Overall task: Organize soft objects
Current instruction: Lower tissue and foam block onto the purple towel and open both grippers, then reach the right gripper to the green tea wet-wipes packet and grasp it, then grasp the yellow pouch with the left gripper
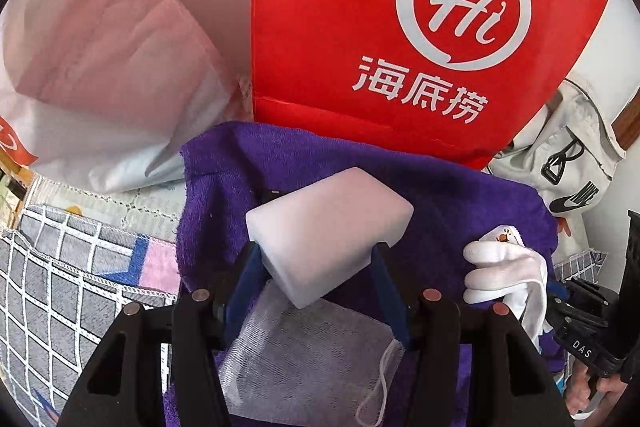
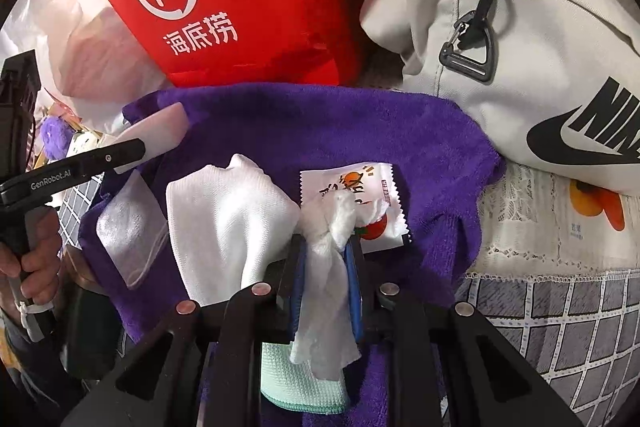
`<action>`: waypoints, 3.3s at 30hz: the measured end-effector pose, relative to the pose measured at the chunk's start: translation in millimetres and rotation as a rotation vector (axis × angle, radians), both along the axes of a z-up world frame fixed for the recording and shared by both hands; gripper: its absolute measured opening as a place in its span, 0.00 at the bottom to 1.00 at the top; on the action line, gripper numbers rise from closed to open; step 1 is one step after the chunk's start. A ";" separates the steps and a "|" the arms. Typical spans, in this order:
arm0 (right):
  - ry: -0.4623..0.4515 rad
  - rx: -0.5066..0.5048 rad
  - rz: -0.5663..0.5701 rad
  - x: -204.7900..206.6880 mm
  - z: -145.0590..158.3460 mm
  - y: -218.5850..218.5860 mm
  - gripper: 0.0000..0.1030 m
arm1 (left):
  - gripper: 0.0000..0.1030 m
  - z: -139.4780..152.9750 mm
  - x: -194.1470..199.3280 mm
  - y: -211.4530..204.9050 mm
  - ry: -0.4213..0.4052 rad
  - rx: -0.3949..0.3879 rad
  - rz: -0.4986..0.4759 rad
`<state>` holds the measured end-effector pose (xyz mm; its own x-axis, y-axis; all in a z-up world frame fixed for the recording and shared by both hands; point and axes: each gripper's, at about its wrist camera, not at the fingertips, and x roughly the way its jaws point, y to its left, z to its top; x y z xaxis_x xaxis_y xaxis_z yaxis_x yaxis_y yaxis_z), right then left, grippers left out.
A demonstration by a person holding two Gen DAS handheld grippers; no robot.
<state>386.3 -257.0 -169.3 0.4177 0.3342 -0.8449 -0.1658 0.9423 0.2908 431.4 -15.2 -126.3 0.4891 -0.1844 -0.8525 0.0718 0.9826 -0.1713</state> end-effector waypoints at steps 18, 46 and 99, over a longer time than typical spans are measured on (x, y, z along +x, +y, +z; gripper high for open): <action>-0.165 -0.044 -0.036 -47.0 75.3 -6.2 0.61 | 0.70 51.4 -61.5 20.6 -0.104 0.017 0.086; -0.111 0.075 0.181 -285.5 55.9 96.0 0.63 | 0.70 77.0 -278.7 70.6 -0.203 -0.064 0.109; -0.113 -0.052 0.013 -338.5 2.7 32.9 0.48 | 0.40 -34.1 -338.4 35.0 0.047 0.033 -0.015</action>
